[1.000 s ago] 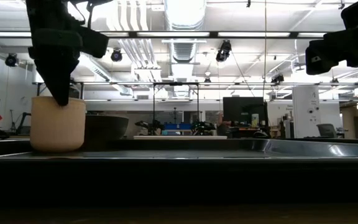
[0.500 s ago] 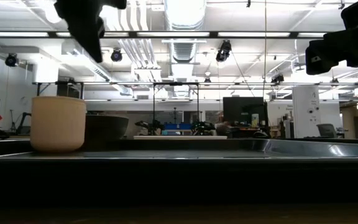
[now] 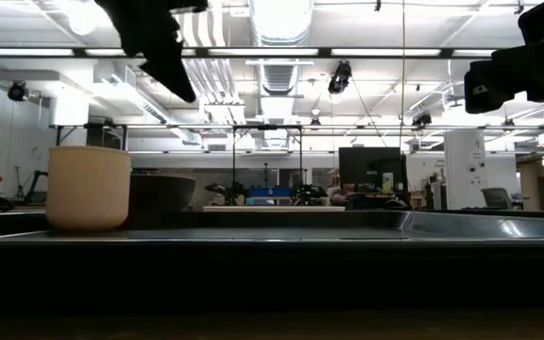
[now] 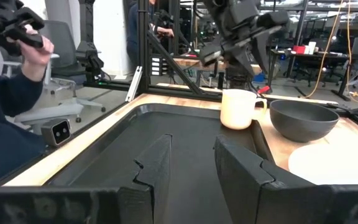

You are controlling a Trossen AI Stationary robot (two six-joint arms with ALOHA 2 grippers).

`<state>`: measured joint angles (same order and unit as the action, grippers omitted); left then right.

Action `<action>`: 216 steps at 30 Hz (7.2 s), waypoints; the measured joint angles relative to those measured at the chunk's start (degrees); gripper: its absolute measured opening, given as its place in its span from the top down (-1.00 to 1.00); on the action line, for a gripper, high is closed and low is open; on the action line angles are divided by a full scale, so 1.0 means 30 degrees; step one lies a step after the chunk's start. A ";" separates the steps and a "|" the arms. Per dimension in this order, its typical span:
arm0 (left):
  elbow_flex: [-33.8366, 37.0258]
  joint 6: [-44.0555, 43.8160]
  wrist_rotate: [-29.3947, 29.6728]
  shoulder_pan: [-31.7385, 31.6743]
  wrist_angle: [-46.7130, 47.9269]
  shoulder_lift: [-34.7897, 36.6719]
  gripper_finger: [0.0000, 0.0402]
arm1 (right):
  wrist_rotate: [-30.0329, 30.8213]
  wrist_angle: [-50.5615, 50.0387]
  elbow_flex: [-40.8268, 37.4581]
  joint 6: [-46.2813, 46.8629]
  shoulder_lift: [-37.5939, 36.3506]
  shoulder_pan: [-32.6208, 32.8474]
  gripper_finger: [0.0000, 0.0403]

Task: Set up tray
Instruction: Put the white plate to the bottom of the orange mug into the black table tray

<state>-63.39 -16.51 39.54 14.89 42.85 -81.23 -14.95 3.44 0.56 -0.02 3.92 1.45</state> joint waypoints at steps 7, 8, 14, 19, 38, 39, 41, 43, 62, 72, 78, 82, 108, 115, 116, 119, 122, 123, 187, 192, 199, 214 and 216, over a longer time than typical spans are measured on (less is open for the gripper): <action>0.2839 0.3982 -0.3042 -0.0032 -0.6143 0.1094 0.51 | 0.0004 0.0000 -0.0004 -0.0001 0.0000 0.0003 0.45; 0.3318 0.4310 -0.3772 -0.0068 -0.6812 0.1576 0.51 | 0.0002 -0.0002 0.0000 0.0002 0.0000 0.0007 0.45; 0.7920 0.4688 -0.5004 -0.0079 -1.0944 0.6312 0.51 | -0.0002 -0.0007 -0.0001 0.0002 0.0000 0.0007 0.45; 1.2782 0.5187 -0.7569 -0.0093 -1.5466 1.1615 0.51 | 0.0000 -0.0002 -0.0006 0.0003 -0.0002 0.0007 0.45; 1.8599 0.5540 -1.2695 -0.0159 -1.6406 2.3491 0.51 | 0.0000 -0.0007 0.0000 0.0004 0.0000 0.0000 0.45; 1.8516 0.5537 -1.2695 -0.0159 -1.6106 2.3652 0.51 | 0.0004 0.0000 -0.0005 0.0001 0.0000 0.0000 0.45; 1.8323 0.5606 -1.2702 -0.0188 -1.5748 2.3792 0.51 | -0.0004 -0.0007 0.0000 0.0004 0.0000 0.0000 0.45; 1.8146 0.5641 -1.2702 -0.0264 -1.5488 2.3867 0.51 | 0.0004 -0.0007 0.0000 -0.0004 0.0000 0.0000 0.45; 1.9160 0.5908 -1.4144 -0.0523 -1.4777 2.7001 0.51 | -0.0004 0.0000 -0.0007 0.0000 0.0000 0.0007 0.45; 2.0324 0.6491 -1.4137 -0.0530 -1.5043 2.6928 0.51 | -0.0003 0.0191 -0.0007 -0.0052 0.0000 0.0007 0.45; 2.0894 0.6478 -1.3977 -0.0530 -1.4610 2.6714 0.51 | -0.0004 0.0488 -0.0007 -0.0047 0.0000 0.0007 0.45; 2.0545 0.6488 -1.3727 -0.0530 -1.3657 2.6470 0.51 | -0.0004 0.0517 -0.0003 0.0034 -0.0007 0.0007 0.45; 2.0532 0.5445 -2.0370 -0.0477 -1.4587 2.6595 0.51 | 0.3384 0.0408 -0.0004 0.2477 0.0146 0.0015 0.45; 2.0588 0.4302 -2.4230 -0.0472 -1.4776 2.6305 0.51 | 0.3333 0.0393 0.0000 0.2524 0.0146 0.0015 0.45; 2.0588 0.4289 -2.5262 -0.0472 -1.4779 2.6308 0.51 | 0.3333 0.0383 -0.0003 0.2524 0.0146 0.0007 0.45; 2.0610 0.4402 -2.8876 -0.0472 -1.4739 2.6346 0.51 | 0.3342 0.0236 -0.0007 0.2831 0.0146 0.0007 0.45; 2.0715 0.4498 -3.2489 -0.0467 -1.4662 2.6338 0.51 | 0.3545 -0.0066 -0.0007 0.2996 0.0146 0.0007 0.45; 2.0771 0.4588 -3.3112 -0.0461 -1.4704 2.6338 0.51 | 0.3563 -0.0102 -0.0007 0.2983 0.0172 0.0007 0.45; 2.0901 0.4735 -3.3342 -0.0477 -1.4784 2.6046 0.51 | 0.5357 -0.9274 1.7195 -0.7655 2.4918 -0.4765 0.45; 2.0903 0.4735 -3.3342 -0.0477 -1.4776 2.6046 0.51 | 0.4768 -0.8139 1.7260 -0.9042 2.6609 -0.4991 0.45; 2.0913 0.4735 -3.3342 -0.0473 -1.4778 2.6049 0.51 | 0.4397 -0.6061 1.7260 -1.0379 2.8473 -0.5727 0.45; 2.0911 0.4735 -3.3342 -0.0477 -1.4784 2.6046 0.51 | 0.2887 -0.5029 1.7253 -1.2203 3.0677 -0.6776 0.45; 2.0916 0.4735 -3.3342 -0.0472 -1.4784 2.6046 0.51 | 0.2889 -0.4842 1.7253 -1.2388 3.0954 -0.6776 0.45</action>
<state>-0.64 -2.31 -60.49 13.47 -1.50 -3.09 -6.28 -11.08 52.31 -37.19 96.79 -18.87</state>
